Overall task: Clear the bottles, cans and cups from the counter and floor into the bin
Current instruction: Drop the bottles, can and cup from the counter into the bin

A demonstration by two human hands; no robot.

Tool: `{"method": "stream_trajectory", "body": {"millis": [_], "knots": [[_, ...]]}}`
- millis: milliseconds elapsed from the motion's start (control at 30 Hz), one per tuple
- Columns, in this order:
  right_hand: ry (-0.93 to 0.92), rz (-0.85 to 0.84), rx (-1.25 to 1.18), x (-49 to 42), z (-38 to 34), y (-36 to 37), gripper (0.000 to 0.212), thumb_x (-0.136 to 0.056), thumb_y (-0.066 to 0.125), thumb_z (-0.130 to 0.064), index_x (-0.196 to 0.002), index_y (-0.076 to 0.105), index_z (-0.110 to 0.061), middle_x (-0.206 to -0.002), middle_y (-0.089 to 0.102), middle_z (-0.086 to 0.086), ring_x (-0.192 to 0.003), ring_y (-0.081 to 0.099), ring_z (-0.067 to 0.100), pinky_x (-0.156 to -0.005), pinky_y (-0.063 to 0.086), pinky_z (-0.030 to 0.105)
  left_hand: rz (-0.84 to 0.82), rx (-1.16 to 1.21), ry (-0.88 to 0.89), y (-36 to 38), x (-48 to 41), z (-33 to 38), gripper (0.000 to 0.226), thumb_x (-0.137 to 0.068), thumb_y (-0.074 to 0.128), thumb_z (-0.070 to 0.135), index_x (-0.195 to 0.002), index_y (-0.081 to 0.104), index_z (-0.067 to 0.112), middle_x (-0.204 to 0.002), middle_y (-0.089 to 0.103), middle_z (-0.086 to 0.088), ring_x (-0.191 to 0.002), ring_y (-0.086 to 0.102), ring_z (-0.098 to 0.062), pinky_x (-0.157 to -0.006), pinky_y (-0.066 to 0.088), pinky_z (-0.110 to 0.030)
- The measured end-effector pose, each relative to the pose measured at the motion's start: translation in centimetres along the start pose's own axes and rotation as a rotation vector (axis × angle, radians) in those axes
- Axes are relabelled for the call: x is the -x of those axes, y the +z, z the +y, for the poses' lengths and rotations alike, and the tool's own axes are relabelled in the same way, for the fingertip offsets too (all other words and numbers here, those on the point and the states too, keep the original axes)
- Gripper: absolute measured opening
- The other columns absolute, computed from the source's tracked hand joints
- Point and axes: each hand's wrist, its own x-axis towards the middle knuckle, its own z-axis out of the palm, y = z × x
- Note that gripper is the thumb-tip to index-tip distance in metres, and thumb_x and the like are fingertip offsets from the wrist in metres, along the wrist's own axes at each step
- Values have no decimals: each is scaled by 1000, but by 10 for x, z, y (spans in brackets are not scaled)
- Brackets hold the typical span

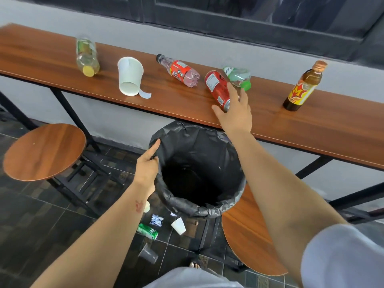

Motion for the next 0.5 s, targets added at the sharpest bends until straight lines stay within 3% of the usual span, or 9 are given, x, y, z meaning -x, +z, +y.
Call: {"method": "stream_trajectory", "body": {"millis": [67,133,267,367,500], "knots": [[-18,38,-78,-5,2,4,64,-91,63,-34,-147,31,-31,-152,31,8,-132,41,29,-105,42,46,8,-4,-5,1,-2,1,57,-97,39,-9,-127,64,33,-93,61,26,-82,58,4,-90,46,-17],[-26,98,-180,-6,4,3,61,-90,64,-28,-144,37,-28,-145,38,8,-127,46,27,-101,46,45,7,-4,-5,1,-4,3,56,-97,38,-8,-127,64,32,-99,61,22,-87,57,1,-92,44,-20],[-83,164,-340,22,12,-2,61,-89,66,-33,-142,36,-32,-143,37,2,-129,44,18,-97,51,40,-1,16,5,-1,-2,2,55,-98,37,-7,-127,63,32,-114,60,16,-96,57,-3,-79,47,-12],[-204,133,-451,70,17,-6,61,-90,66,-33,-142,35,-33,-145,34,0,-133,39,15,-95,52,36,5,42,3,-3,1,1,56,-97,38,-7,-124,65,33,-107,60,19,-92,58,-2,-68,48,-7],[-412,19,-302,131,27,2,60,-90,66,-34,-143,41,-22,-147,36,3,-133,40,16,-95,50,32,3,47,-17,-6,6,1,58,-98,40,-3,-108,70,45,-105,62,23,-84,61,2,-63,48,-9]]}}
